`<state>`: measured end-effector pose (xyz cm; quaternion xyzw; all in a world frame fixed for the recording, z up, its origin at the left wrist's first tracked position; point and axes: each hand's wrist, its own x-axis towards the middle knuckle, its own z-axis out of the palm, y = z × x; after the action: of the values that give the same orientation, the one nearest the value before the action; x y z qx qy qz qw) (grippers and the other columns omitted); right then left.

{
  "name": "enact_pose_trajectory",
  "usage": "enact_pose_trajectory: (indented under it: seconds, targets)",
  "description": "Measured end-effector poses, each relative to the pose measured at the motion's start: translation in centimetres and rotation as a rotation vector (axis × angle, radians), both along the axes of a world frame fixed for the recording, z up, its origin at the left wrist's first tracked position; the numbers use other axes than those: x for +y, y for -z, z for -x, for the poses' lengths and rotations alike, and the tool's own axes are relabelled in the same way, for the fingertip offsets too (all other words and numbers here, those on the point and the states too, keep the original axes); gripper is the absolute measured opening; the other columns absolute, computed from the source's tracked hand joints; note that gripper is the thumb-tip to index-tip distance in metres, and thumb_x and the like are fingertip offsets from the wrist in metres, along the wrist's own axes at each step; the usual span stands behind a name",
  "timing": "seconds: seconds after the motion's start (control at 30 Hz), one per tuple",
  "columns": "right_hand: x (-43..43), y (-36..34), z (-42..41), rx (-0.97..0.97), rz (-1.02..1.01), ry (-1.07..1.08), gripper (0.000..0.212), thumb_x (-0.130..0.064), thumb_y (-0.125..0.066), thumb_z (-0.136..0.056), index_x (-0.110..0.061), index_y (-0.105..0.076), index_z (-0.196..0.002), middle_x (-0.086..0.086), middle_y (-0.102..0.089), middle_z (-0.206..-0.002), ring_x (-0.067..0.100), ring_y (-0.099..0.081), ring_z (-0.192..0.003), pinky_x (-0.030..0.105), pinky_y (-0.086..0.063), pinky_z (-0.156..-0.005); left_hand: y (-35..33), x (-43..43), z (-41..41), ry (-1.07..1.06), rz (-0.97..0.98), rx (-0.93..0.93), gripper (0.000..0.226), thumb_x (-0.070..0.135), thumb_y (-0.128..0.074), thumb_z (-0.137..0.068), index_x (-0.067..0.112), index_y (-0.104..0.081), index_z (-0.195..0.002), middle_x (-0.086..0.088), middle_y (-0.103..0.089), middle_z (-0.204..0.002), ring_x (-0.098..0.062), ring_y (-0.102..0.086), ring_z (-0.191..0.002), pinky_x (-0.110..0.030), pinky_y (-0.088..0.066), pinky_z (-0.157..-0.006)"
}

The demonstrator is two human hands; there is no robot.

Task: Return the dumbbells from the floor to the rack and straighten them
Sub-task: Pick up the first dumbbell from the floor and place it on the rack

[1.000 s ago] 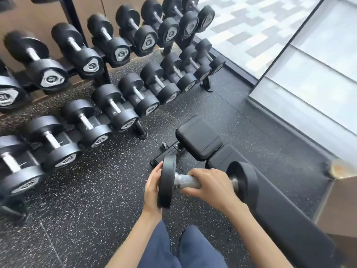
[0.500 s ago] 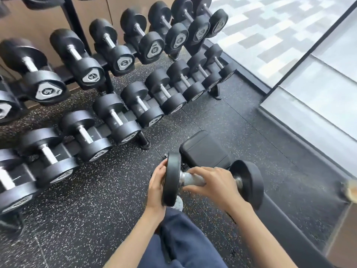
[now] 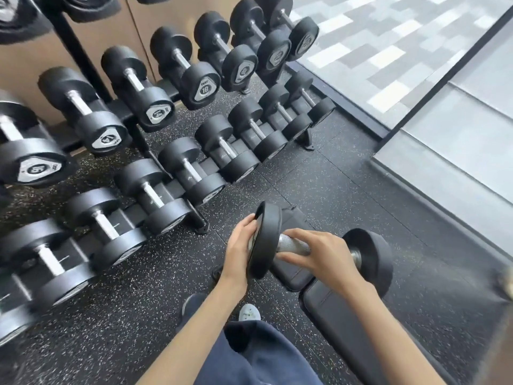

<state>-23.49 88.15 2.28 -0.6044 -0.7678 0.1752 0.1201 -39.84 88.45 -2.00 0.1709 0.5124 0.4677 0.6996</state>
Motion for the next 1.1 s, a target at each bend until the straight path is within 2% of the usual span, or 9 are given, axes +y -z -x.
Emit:
enact_pose_trajectory:
  seconds: [0.13, 0.27, 0.4, 0.53, 0.63, 0.77, 0.83, 1.0, 1.1]
  targets:
    - [2.1, 0.5, 0.2, 0.014, 0.056, 0.067, 0.046, -0.068, -0.060, -0.067, -0.037, -0.063, -0.102, -0.009, -0.069, -0.083, 0.018, -0.063, -0.078, 0.028, -0.035, -0.059, 0.2, 3.6, 0.0, 0.084, 0.016, 0.009, 0.067, 0.038, -0.064, -0.077, -0.005, -0.046, -0.126, -0.012, -0.055, -0.104, -0.026, -0.053, -0.099, -0.043, -0.039, -0.092]
    - [5.1, 0.9, 1.0, 0.027, 0.106, 0.136, 0.048, -0.072, -0.055, -0.067, -0.039, -0.060, -0.102, -0.007, -0.067, -0.079, 0.021, -0.062, -0.079, 0.028, -0.035, -0.060, 0.6, 7.7, 0.8, 0.166, 0.058, 0.000, 0.055, 0.030, -0.060, -0.086, -0.001, -0.047, -0.129, -0.019, -0.056, -0.114, -0.030, -0.055, -0.107, -0.045, -0.038, -0.102]
    - [9.4, 0.8, 3.4, 0.001, 0.111, 0.194, 0.052, -0.075, -0.051, -0.068, -0.039, -0.059, -0.105, -0.007, -0.066, -0.080, 0.020, -0.062, -0.081, 0.030, -0.038, -0.062, -0.1, 12.8, 3.1, 0.267, 0.054, 0.039, 0.051, 0.033, -0.055, -0.089, 0.001, -0.050, -0.129, -0.025, -0.055, -0.126, -0.028, -0.055, -0.105, -0.041, -0.041, -0.093]
    - [14.0, 0.2, 6.7, 0.005, 0.090, 0.233, 0.059, -0.079, -0.044, -0.064, -0.038, -0.059, -0.103, -0.014, -0.054, -0.068, 0.017, -0.061, -0.075, 0.029, -0.039, -0.060, -0.9, 18.0, 6.3, 0.300, 0.035, 0.068, 0.050, 0.035, -0.053, -0.090, 0.001, -0.053, -0.127, -0.025, -0.056, -0.127, -0.034, -0.056, -0.111, -0.043, -0.042, -0.096]
    - [16.5, -0.3, 9.0, -0.006, 0.072, 0.256, 0.066, -0.083, -0.035, -0.061, -0.038, -0.059, -0.103, -0.010, -0.066, -0.076, 0.016, -0.062, -0.076, 0.028, -0.038, -0.059, -1.1, 21.1, 8.5, 0.340, 0.035, 0.058, 0.053, 0.035, -0.052, -0.089, -0.001, -0.050, -0.128, -0.027, -0.052, -0.130, -0.034, -0.056, -0.109, -0.047, -0.040, -0.100]
    - [19.4, -0.7, 11.1, -0.028, 0.097, 0.287, 0.062, -0.083, -0.036, -0.063, -0.039, -0.057, -0.102, -0.012, -0.058, -0.070, 0.015, -0.060, -0.072, 0.028, -0.035, -0.057, -1.0, 24.3, 10.3, 0.369, 0.002, 0.034, 0.054, 0.035, -0.051, -0.090, -0.004, -0.049, -0.128, -0.026, -0.056, -0.120, -0.027, -0.054, -0.100, -0.042, -0.042, -0.090]
    - [20.5, -0.7, 11.7, -0.039, 0.116, 0.302, 0.058, -0.080, -0.042, -0.065, -0.039, -0.057, -0.102, -0.011, -0.062, -0.074, 0.016, -0.060, -0.073, 0.029, -0.036, -0.057, -0.9, 25.6, 10.9, 0.381, -0.013, 0.026, 0.052, 0.033, -0.050, -0.091, -0.005, -0.049, -0.127, -0.020, -0.057, -0.112, -0.026, -0.054, -0.098, -0.038, -0.044, -0.084]
    - [22.1, -0.5, 12.5, -0.068, 0.132, 0.360, 0.053, -0.076, -0.050, -0.068, -0.038, -0.058, -0.105, -0.005, -0.067, -0.079, 0.021, -0.062, -0.079, 0.030, -0.038, -0.060, -0.8, 28.1, 11.3, 0.424, -0.010, -0.002, 0.053, 0.030, -0.051, -0.091, -0.009, -0.046, -0.126, -0.023, -0.055, -0.113, -0.027, -0.054, -0.093, -0.038, -0.043, -0.082]
    - [22.8, -0.2, 12.7, -0.062, 0.126, 0.388, 0.060, -0.081, -0.043, -0.064, -0.038, -0.058, -0.103, -0.004, -0.065, -0.074, 0.022, -0.062, -0.074, 0.029, -0.037, -0.057, -0.5, 29.2, 11.4, 0.452, -0.012, -0.022, 0.054, 0.031, -0.052, -0.090, -0.009, -0.047, -0.125, -0.019, -0.054, -0.109, -0.027, -0.052, -0.094, -0.036, -0.042, -0.079]
